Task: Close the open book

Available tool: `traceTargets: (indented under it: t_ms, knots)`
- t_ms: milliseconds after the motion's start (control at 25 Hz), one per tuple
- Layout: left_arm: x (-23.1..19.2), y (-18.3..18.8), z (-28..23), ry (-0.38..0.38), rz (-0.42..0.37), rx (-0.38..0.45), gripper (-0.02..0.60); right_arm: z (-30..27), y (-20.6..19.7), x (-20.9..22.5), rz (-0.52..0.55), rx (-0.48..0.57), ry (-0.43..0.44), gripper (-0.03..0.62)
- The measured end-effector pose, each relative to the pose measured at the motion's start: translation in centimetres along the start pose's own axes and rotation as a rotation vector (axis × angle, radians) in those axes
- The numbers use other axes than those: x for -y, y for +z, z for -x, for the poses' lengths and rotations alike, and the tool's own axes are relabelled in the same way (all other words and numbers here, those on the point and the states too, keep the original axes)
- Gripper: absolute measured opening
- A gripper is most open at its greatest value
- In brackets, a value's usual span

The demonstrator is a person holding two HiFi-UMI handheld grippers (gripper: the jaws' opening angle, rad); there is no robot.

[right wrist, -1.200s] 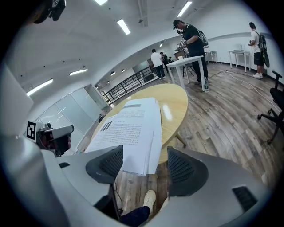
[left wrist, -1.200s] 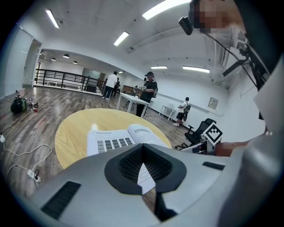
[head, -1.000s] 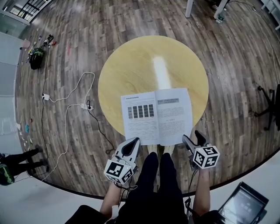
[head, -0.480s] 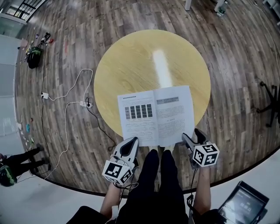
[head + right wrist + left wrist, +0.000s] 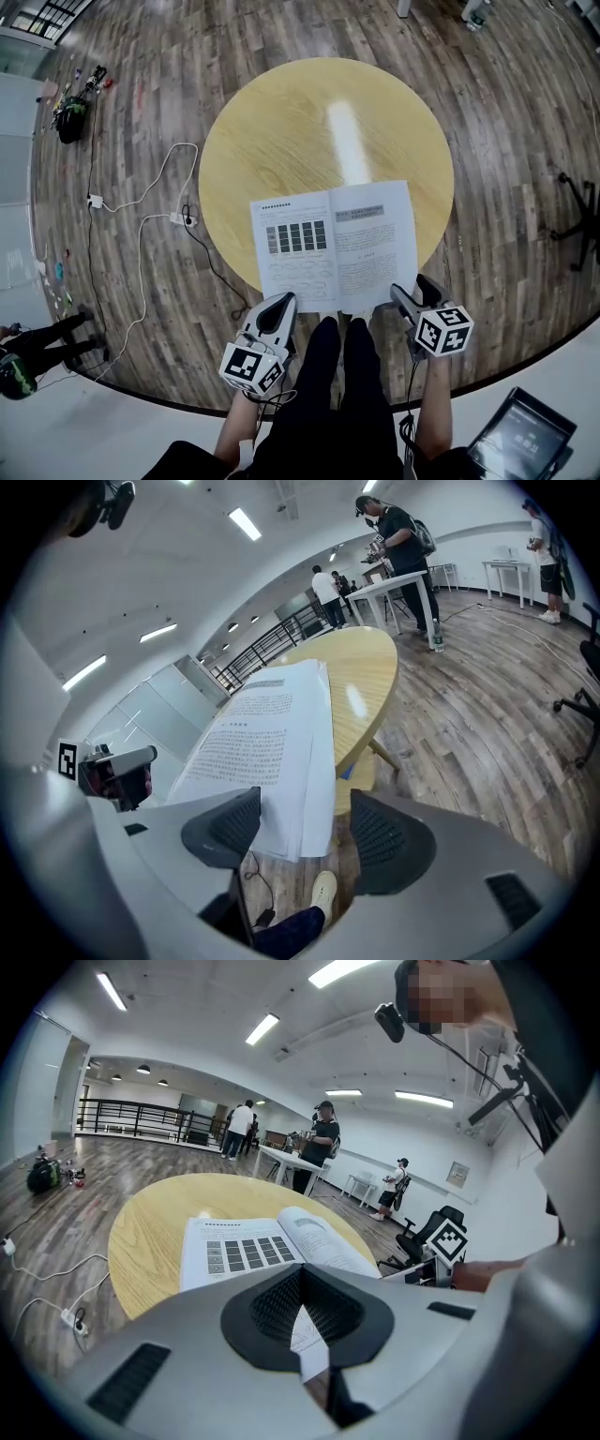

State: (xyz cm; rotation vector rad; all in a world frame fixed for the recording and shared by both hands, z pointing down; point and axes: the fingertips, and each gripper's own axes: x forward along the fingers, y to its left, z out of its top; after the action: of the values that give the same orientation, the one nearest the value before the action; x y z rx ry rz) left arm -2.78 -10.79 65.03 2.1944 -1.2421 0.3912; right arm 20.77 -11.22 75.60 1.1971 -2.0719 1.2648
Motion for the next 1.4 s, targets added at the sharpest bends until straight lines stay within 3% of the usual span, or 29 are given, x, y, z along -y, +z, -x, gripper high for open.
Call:
traceTargets:
  t_ms: [360,520,760,1400]
  knots:
    - [-0.2,0.3,0.5,0.008,-0.001,0.009,-0.002,0.3,0.3,-0.7,0.069,-0.02,-0.033,0.246]
    - [-0.4,0.6,0.8,0.01,0.001,0.018,-0.002,0.9,0.7,-0.3,0.07,0.0,-0.067,0.153]
    - [-0.2,0.8,1.2,0.007,-0.003,0.029,-0.002,1.8,1.1,-0.7,0.087,0.013,-0.082,0.072]
    - [0.4,2.0,2.8,0.008,-0.018,0.078,-0.002,3.9,2.7,-2.0,0.104,0.086,-0.081,0.043]
